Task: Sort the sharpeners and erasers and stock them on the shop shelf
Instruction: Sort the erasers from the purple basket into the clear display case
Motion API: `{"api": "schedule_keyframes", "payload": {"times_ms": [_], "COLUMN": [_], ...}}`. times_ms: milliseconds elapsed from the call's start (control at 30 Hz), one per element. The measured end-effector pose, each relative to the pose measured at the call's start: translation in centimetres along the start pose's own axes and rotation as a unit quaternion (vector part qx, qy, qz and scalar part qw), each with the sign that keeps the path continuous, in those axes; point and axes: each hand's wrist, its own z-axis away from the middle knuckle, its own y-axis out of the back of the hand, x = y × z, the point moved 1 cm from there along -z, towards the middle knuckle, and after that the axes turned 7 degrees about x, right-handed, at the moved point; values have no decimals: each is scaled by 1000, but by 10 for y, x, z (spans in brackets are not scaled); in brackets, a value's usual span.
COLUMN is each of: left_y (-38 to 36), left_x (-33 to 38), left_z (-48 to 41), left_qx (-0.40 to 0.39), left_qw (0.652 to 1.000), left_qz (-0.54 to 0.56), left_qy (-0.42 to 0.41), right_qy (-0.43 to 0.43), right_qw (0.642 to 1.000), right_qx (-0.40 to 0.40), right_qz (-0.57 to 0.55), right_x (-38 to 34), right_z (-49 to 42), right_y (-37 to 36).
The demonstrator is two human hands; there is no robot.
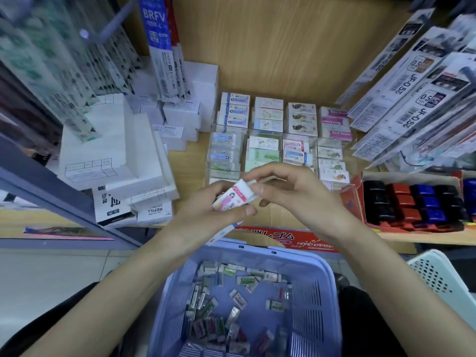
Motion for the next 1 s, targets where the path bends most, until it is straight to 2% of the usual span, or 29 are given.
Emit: {"api": "schedule_keyframes", "payload": {"times_ms": [100,300,500,667,733,800,833,900,1000], "left_y": [4,15,11,7,3,-2,-5,-8,-7], "left_x": [0,-2,-6,-6,-5,-8,-9,-10,-10], "left_z": [3,1,2,-5,-6,-5,-5,-5,-8], "left_qx": [-18,64,61,87,83,72,66,67,99], "left_qw": [1000,991,991,974,968,971,975,980,975], "left_qz": [23,98,95,174,207,208,193,171,169], "left_qy": [-8,57,66,114,113,97,85,74,106], "right_qy": [-35,-55,-58,-53,-95,-155,-177,-205,-208], "right_qw": [998,992,993,995,973,914,895,887,868], "right_qx": [38,98,93,86,140,173,175,182,261], "right_qz": [-39,-65,-53,-15,-158,-333,-369,-372,-368], "right_x": [6,3,1,-1,3,8,10,14,18], "right_z": [2,-1,2,8,9,7,6,0,-18], "right_y": [5,15,9,0,-3,-5,-5,1,16]}}
